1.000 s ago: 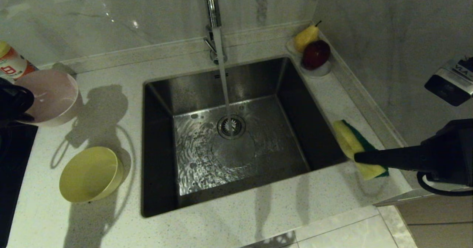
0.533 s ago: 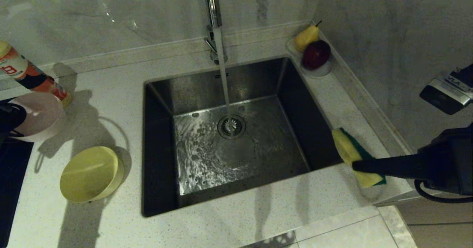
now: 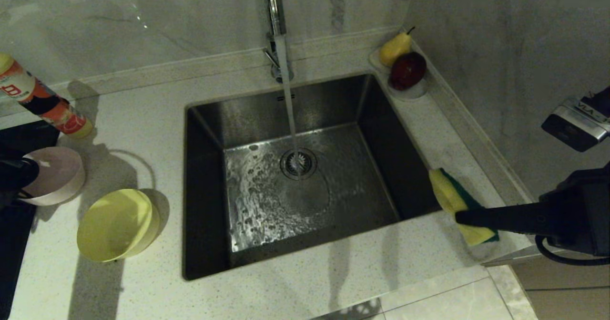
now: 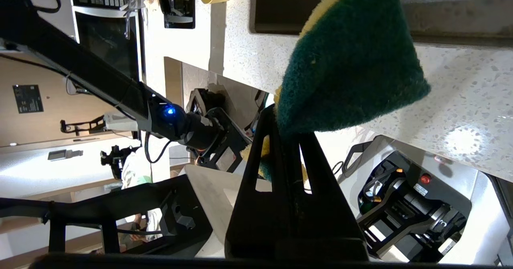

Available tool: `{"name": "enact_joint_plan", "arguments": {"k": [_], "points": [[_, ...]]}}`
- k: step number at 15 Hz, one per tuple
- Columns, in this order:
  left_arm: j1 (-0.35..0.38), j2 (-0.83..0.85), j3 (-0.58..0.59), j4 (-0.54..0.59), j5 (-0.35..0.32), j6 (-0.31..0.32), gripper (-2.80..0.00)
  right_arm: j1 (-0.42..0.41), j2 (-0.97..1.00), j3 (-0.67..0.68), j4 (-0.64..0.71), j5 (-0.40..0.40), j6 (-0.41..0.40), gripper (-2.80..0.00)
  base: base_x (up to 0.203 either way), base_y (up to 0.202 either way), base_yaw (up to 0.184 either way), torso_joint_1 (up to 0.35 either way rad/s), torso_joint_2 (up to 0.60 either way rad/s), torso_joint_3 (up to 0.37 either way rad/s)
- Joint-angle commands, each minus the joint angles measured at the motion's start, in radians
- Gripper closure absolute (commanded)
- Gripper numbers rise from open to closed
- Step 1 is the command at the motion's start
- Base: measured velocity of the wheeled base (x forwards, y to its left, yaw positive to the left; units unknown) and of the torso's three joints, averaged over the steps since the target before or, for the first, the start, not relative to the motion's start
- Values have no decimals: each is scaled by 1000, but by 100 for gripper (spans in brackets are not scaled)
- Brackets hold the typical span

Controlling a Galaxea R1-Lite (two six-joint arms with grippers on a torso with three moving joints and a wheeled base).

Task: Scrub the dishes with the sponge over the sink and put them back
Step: Place the bowl on the table

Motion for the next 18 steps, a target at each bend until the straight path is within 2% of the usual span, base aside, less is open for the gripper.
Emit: {"name": "enact_joint_plan", "arguments": {"k": [1, 5, 6, 12, 18], "points": [[1, 8, -1, 4, -66, -2, 0, 1, -3, 0, 1, 6, 4, 0, 0, 0, 0, 0, 0, 0], [1, 18, 2, 5, -76, -3, 0, 1, -15, 8, 3, 3, 4, 0, 0, 0, 0, 0, 0, 0], [1, 19, 2, 6, -76, -3, -280, 1, -15, 9, 2, 3, 4, 0, 0, 0, 0, 0, 0, 0], [2, -57, -27, 13, -87, -9, -280, 1, -20, 24, 1, 3, 2, 0, 0, 0, 0, 0, 0, 0], [1, -346, -61, 31, -112, 4, -280, 1, -14, 26, 1, 3, 2, 0, 0, 0, 0, 0, 0, 0]]}}
